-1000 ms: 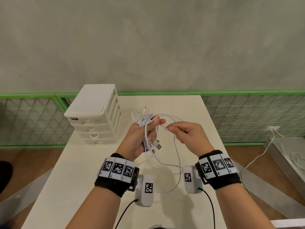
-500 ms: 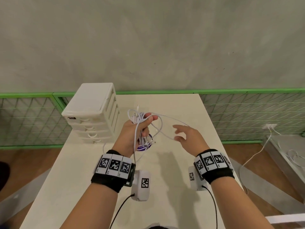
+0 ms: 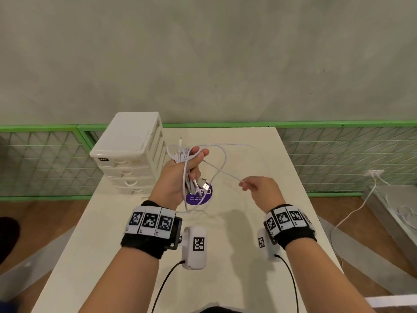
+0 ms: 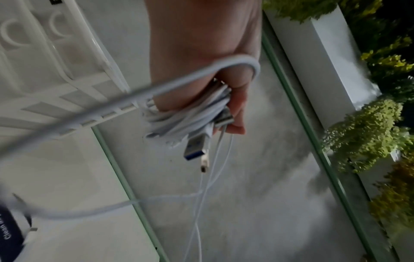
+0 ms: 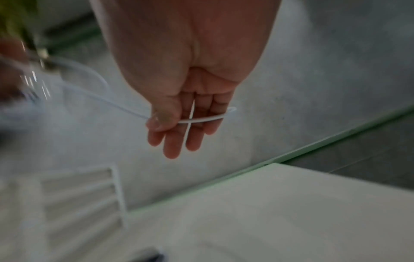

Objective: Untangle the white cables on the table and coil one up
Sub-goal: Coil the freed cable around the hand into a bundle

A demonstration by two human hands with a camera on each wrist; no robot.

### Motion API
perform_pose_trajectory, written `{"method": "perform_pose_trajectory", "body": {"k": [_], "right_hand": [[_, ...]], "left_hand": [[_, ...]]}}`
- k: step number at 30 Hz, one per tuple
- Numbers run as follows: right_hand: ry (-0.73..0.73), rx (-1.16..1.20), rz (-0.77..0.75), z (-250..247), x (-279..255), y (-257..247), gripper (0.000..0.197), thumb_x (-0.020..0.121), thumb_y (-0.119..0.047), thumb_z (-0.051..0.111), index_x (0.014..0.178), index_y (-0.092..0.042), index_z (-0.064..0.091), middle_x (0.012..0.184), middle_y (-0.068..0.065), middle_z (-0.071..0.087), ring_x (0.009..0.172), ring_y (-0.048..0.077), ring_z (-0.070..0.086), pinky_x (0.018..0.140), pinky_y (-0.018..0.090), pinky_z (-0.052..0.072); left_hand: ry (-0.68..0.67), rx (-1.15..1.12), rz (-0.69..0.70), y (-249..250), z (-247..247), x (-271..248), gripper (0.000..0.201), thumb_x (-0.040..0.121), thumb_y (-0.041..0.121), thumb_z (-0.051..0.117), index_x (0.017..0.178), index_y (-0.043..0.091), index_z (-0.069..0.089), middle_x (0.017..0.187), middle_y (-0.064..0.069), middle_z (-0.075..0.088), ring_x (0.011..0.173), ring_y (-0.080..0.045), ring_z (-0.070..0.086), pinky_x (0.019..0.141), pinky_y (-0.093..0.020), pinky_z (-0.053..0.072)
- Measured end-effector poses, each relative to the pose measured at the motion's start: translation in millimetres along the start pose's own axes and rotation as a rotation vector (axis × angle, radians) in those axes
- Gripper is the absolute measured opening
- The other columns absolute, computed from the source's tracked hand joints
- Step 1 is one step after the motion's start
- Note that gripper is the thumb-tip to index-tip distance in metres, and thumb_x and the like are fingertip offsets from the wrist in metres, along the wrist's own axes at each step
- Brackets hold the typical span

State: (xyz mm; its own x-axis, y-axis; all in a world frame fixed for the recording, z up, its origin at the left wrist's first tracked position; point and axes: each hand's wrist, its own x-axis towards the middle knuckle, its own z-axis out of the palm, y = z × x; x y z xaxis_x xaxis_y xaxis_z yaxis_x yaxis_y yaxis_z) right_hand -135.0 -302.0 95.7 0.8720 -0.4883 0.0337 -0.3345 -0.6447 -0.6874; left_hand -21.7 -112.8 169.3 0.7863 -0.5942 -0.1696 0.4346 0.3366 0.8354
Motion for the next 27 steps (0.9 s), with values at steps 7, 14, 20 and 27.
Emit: {"method": "perform_pose_trajectory", "body": {"k": [7,14,20,27], "right_hand": [[-0.207,-0.131,0.237,6.8,-7.5,38.0,0.042,0.090,-0.020,0.061,0.131,-0.015,0.054,0.128,0.003,0.059,0.119,0.018,0.054,0.104,0.027,0.037],[-0.014,0.403,-0.183,14.9,-7.4,-61.4,0.020,0.079,-0.019,0.073,0.098,-0.023,0.070,0.091,-0.007,0.071,0.084,0.007,0.064,0.078,0.019,0.048],[-0.077,0.308,-0.035,37.3,-1.7,-36.6,0.011,0.086,-0.016,0.064,0.085,-0.012,0.074,0.076,-0.002,0.070,0.081,0.020,0.064,0.082,0.034,0.048],[-0.397,-0.221,0.224,68.7,-20.3,39.5,0.023,0.093,-0.023,0.056,0.109,-0.014,0.070,0.113,0.007,0.068,0.109,0.021,0.060,0.090,0.021,0.041]], "left_hand": [[0.093,0.227,0.005,1.8,-2.6,6.9,0.011,0.088,-0.002,0.062,0.087,0.010,0.061,0.085,-0.007,0.074,0.038,-0.007,0.044,0.035,-0.017,0.035],[0.043,0.355,-0.014,-23.2,13.8,0.5,0.013,0.085,0.000,0.068,0.078,0.011,0.068,0.062,-0.009,0.059,0.036,-0.009,0.040,0.039,-0.020,0.037],[0.047,0.208,-0.014,-7.9,1.7,0.5,0.012,0.081,0.000,0.067,0.087,0.008,0.061,0.081,-0.007,0.073,0.036,-0.008,0.036,0.037,-0.018,0.036],[0.139,0.411,0.066,14.1,-11.8,2.9,0.001,0.078,0.012,0.076,0.077,0.012,0.076,0.075,-0.018,0.061,0.039,-0.009,0.036,0.038,-0.019,0.029]]}}
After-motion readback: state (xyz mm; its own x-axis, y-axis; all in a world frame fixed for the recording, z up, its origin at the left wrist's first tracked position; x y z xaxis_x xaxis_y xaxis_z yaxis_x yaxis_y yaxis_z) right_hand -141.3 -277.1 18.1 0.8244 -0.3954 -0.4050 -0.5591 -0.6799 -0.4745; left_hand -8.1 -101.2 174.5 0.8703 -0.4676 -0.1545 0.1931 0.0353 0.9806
